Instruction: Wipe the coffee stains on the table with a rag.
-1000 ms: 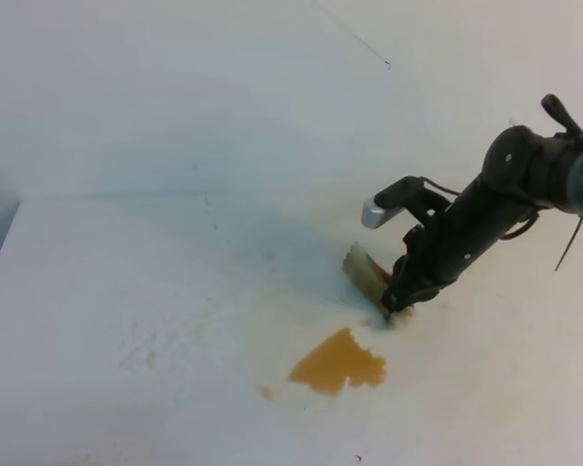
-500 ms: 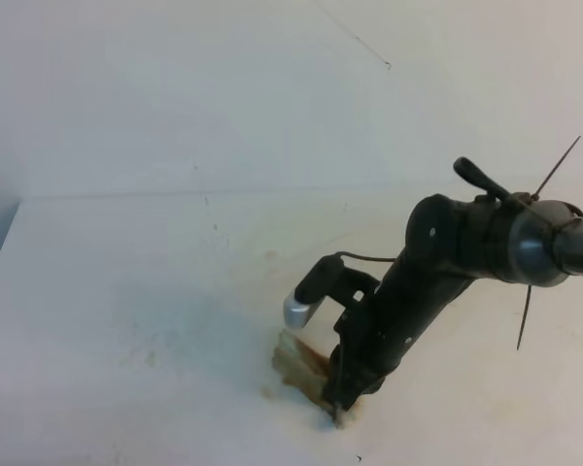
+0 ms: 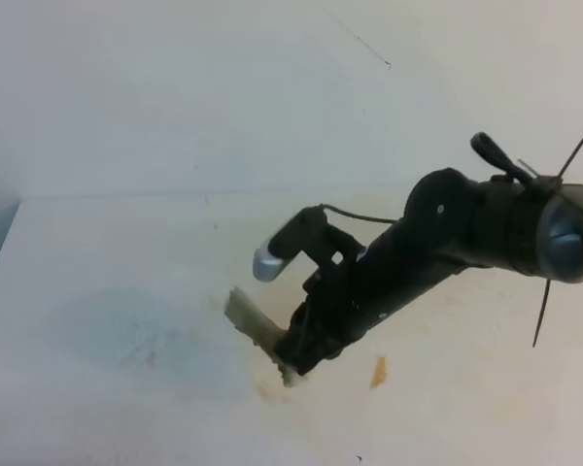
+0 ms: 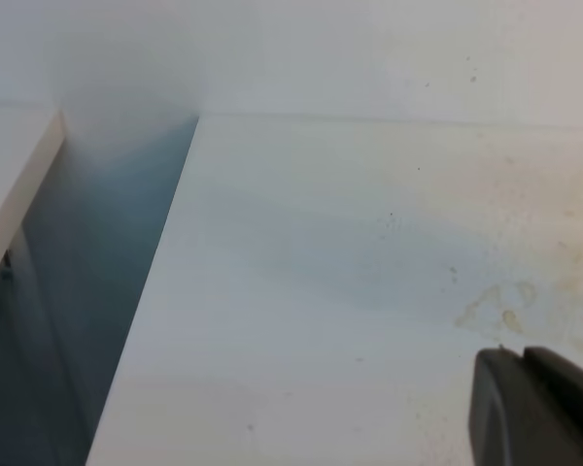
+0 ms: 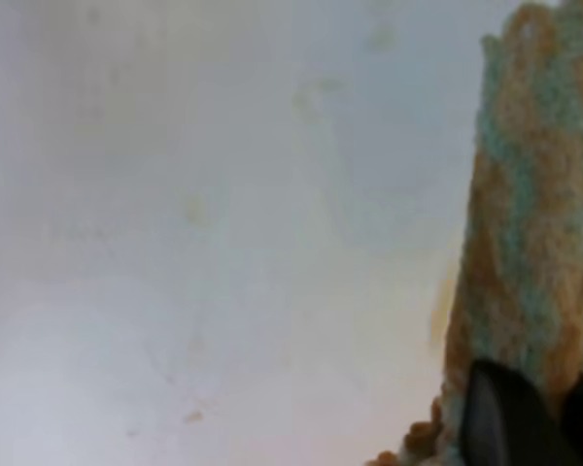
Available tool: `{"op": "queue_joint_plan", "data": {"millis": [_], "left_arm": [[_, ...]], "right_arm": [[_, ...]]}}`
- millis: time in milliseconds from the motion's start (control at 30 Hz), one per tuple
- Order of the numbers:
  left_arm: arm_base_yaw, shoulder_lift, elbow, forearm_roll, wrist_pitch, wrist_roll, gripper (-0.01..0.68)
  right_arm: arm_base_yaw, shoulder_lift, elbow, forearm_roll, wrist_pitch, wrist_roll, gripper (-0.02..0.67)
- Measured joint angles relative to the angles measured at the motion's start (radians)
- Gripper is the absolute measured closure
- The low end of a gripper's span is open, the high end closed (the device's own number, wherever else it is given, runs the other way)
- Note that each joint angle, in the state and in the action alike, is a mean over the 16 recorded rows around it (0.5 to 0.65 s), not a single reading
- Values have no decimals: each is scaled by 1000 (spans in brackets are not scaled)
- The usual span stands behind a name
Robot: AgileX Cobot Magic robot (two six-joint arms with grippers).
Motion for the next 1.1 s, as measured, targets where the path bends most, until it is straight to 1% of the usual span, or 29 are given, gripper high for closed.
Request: {"op": "queue_joint_plan", "data": {"millis": [167, 333, 467, 600, 733, 900, 1100], "left_arm": [[0, -2, 2, 0, -1, 0, 676], [0, -2, 2, 0, -1, 0, 673], [0, -2, 2, 0, -1, 0, 671], [0, -2, 2, 0, -1, 0, 667], [0, 0, 0, 0, 0, 0, 664], [0, 0, 0, 0, 0, 0, 665], [0, 0, 0, 0, 0, 0, 668]], "right_arm": [[1, -15, 1, 101, -3, -23, 612], [1, 27, 2, 190, 9, -47, 612], [-7, 79, 2, 223, 19, -51, 612], [-41, 117, 13, 225, 20, -37, 612], [-105, 111, 61, 214, 7, -25, 612], [-227, 47, 178, 207, -41, -23, 612], [-390, -78, 353, 232, -131, -93, 612]]}}
